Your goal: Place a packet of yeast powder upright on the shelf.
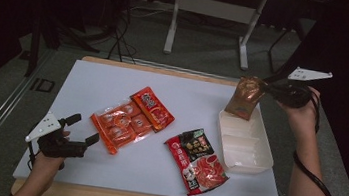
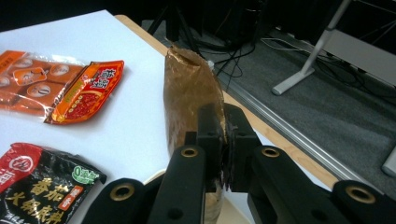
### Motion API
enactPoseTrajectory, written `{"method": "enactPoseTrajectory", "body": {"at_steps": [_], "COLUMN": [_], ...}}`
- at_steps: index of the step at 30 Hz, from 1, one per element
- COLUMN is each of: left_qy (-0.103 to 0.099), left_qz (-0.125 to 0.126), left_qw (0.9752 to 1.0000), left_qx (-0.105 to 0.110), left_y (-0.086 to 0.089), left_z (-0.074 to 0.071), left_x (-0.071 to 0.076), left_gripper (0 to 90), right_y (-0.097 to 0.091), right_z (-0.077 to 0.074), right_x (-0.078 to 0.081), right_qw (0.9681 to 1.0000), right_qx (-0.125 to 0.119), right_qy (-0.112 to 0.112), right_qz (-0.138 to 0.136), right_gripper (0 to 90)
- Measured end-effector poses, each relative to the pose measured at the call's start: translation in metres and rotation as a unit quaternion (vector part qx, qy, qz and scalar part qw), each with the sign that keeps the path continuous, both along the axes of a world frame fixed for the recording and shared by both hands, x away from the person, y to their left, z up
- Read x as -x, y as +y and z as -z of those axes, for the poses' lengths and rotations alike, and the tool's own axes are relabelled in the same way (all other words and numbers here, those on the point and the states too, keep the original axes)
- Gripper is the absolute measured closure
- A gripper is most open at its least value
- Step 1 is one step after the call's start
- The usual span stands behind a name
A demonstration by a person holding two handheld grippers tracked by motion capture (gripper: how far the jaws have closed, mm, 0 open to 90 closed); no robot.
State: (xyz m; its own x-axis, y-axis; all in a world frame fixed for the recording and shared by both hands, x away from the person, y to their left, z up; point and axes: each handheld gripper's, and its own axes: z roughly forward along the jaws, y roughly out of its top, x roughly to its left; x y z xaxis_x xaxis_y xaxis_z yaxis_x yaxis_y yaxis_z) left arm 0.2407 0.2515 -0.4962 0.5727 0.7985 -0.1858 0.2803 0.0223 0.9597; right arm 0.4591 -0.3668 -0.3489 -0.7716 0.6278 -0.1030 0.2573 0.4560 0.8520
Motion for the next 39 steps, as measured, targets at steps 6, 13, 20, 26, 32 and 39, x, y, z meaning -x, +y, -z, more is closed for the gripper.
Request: {"method": "enactPoseTrajectory", "body": {"at_steps": [6,13,20,26,32,39], "left_qy": [0.001,0.002,0.005,0.006,0.008,0.009], "left_qz": [-0.001,0.001,0.001,0.002,0.003,0.008], "left_qw": [1.0000,1.0000,1.0000,1.0000,0.9999,0.9999], "left_qx": [0.001,0.004,0.004,0.003,0.005,0.003], "left_y": [0.000,0.000,0.000,0.000,0.000,-0.002], "left_z": [0.001,0.002,0.003,0.004,0.004,0.005], "left_x": [0.000,0.000,-0.001,-0.001,-0.002,-0.002], "left_gripper": [1.3,1.3,1.3,1.3,1.3,1.3], "right_y": [0.009,0.012,0.010,-0.001,-0.005,-0.001], "right_z": [0.006,0.014,0.036,0.052,0.054,0.043], "right_x": [-0.002,-0.006,-0.011,-0.014,-0.012,-0.006], "right_qw": [0.9996,0.9989,0.9984,0.9976,0.9976,0.9983], "right_qx": [-0.004,-0.025,-0.030,-0.045,-0.041,-0.034], "right_qy": [-0.006,0.006,0.036,0.052,0.057,0.045], "right_qz": [-0.028,-0.040,-0.033,-0.009,0.004,0.016], "right_gripper": [86.8,87.0,87.0,87.0,85.5,72.3]}}
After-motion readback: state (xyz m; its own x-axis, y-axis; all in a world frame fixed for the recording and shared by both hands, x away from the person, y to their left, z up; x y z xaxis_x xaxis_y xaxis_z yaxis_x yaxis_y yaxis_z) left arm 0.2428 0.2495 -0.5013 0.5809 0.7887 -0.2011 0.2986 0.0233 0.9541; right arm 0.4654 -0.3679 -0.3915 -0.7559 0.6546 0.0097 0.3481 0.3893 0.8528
